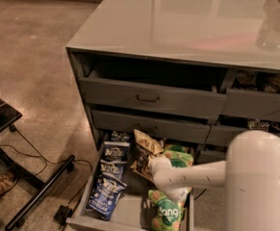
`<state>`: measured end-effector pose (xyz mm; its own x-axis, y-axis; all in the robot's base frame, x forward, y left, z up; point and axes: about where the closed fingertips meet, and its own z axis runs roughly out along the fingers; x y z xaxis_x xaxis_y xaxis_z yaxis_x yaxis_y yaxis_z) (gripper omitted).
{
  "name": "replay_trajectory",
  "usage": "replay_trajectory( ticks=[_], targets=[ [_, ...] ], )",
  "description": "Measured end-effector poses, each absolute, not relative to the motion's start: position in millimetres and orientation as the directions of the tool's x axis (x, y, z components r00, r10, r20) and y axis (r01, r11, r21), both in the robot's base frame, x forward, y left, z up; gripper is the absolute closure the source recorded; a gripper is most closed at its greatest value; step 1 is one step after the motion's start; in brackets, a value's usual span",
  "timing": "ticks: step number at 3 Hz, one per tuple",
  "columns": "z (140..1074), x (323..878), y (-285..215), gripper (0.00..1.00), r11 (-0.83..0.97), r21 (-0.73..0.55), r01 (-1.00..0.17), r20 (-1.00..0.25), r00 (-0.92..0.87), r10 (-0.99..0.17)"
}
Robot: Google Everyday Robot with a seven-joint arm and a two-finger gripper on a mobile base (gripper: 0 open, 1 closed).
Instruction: Pick brown chip bag from bottom drawer and place on counter
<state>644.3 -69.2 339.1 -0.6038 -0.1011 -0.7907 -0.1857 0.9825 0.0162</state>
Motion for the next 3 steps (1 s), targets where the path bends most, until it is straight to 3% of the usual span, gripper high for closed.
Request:
replay_trajectory(
  ticks=[3],
  targets=[
    [447,553,-91,1.00,0.972,0.032,-0.233,-0.893,-0.444,-0.077]
  ],
)
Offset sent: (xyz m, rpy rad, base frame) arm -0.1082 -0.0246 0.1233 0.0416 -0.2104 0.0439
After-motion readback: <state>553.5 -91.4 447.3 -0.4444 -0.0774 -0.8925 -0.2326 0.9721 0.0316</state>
